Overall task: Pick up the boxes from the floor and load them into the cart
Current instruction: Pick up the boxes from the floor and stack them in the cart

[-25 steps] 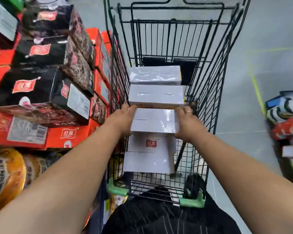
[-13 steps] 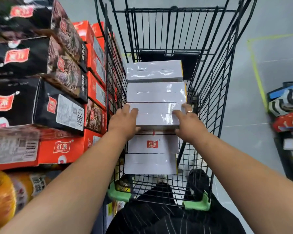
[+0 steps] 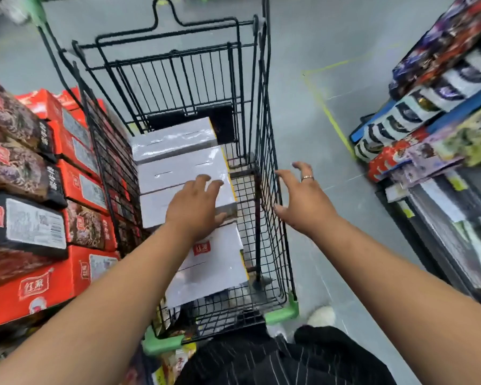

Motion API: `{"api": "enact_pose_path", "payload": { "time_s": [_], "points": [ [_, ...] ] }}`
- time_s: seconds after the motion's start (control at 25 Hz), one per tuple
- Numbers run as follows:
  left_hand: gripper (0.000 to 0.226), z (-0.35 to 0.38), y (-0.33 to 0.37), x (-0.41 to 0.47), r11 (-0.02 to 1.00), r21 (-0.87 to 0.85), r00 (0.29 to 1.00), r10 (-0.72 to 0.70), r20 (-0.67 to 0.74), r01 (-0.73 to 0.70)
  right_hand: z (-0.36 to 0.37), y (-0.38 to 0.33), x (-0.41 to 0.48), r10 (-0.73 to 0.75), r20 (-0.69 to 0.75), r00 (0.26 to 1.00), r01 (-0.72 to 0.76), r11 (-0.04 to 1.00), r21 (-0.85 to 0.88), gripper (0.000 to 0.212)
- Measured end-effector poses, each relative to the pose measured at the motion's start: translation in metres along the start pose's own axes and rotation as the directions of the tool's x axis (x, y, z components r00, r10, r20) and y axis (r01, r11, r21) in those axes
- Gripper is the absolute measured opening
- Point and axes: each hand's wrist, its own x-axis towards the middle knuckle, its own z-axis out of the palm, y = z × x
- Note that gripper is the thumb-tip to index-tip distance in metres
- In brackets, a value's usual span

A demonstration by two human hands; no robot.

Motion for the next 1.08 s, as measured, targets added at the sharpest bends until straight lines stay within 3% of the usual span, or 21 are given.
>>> {"api": "enact_pose_path", "payload": {
  "time_s": [0.32, 0.52, 0.72, 0.88, 1.08],
  "points": [
    [0.08, -0.048, 0.173, -0.012, 0.956, -0.024, 0.951, 0.287, -0.114, -0.291, -0.082, 0.128, -0.135, 0.268, -0.18, 0.946, -0.257, 0.963, 0.083, 0.076],
    [0.081, -0.068, 0.338, -0.065, 0.851, -0.041, 0.844, 0.512, -0.161, -0.524, -0.142, 0.21, -0.273, 0.394, -0.323, 0.86, -0.359, 0.919, 0.164, 0.084],
    [0.082, -0.107, 0.527, -0.137, 0.602, 0.085, 0.57, 0.786, -0.24, -0.794, -0.219, 0.292, -0.425, 0.454, -0.505, 0.734, -0.415, 0.888, 0.196, 0.087],
    [0.086, -0.131, 0.66, -0.191, 0.41, 0.157, 0.371, 0.901, -0.227, -0.899, -0.27, 0.355, -0.552, 0.558, -0.608, 0.564, -0.547, 0.805, 0.231, 0.089],
    [0.09, -0.162, 0.801, -0.27, 0.103, 0.163, 0.064, 0.97, -0.233, -0.981, -0.303, 0.405, -0.695, 0.662, -0.673, 0.33, -0.656, 0.673, 0.342, 0.093]
  ]
}}
